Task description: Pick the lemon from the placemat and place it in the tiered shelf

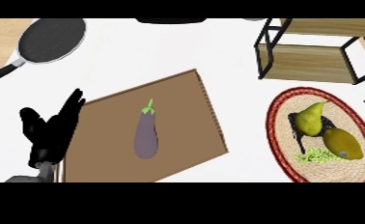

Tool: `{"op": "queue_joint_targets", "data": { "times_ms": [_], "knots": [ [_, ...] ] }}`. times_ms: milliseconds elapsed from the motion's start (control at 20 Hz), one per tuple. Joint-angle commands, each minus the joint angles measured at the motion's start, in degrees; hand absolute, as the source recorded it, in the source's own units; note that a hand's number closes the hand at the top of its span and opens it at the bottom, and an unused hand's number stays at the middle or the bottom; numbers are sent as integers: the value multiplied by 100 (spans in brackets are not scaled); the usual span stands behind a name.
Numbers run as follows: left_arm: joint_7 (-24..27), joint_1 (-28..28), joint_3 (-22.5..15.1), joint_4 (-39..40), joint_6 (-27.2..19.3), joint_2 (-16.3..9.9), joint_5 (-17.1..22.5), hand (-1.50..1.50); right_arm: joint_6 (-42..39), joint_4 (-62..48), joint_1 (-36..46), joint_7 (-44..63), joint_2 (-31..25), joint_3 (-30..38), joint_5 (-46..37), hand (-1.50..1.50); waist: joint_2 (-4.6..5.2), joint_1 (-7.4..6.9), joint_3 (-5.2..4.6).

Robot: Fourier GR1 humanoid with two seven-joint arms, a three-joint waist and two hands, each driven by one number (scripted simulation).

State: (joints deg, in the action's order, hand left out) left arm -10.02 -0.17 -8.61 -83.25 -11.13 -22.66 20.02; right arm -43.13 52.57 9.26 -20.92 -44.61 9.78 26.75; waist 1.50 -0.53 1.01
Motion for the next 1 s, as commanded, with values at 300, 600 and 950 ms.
{"op": "queue_joint_targets", "data": {
  "times_ms": [300, 600, 950],
  "knots": [
    [-287, 16, -156, 293, 26, 218, 48, 0, -2140, -280, 93, -816, -1196, -144, -403, -150, -70, -46, -47],
    [-304, -220, -57, 565, 233, 165, 81, 0, -2007, -74, 292, -829, -1546, -378, -976, -150, -79, -45, -70],
    [-449, -405, 141, 714, 244, 228, 82, 0, -1187, -374, 691, -935, -1404, -674, -1893, -150, -115, -25, -90]
  ]
}}
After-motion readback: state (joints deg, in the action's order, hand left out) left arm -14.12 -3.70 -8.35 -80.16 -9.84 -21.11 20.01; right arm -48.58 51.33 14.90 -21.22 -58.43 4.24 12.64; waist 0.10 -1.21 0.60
